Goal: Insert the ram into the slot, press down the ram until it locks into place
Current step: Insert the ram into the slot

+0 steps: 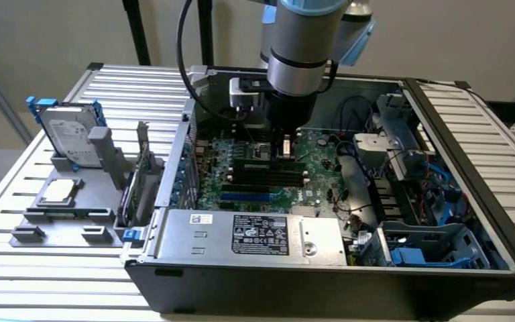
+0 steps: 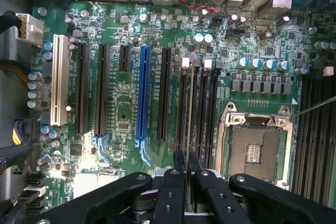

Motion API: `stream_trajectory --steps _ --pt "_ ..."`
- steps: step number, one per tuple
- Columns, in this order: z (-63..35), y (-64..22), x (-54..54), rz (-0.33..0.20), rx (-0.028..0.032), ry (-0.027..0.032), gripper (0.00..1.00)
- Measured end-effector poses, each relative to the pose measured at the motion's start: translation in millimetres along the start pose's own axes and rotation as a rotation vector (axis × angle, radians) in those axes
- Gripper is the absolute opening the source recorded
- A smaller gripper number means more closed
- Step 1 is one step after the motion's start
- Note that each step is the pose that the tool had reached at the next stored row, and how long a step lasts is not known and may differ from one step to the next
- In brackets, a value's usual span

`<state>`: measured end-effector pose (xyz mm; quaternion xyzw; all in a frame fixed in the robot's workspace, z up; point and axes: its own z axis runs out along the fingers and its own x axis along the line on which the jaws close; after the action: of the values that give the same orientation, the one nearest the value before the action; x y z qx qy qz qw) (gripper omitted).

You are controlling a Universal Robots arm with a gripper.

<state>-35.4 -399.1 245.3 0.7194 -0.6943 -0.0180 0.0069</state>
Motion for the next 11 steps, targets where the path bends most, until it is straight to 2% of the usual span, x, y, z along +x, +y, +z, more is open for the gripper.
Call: stream_trajectory --steps 11 --pt "7.4 -0.3 0.1 0.0 0.0001 0.0012 0.14"
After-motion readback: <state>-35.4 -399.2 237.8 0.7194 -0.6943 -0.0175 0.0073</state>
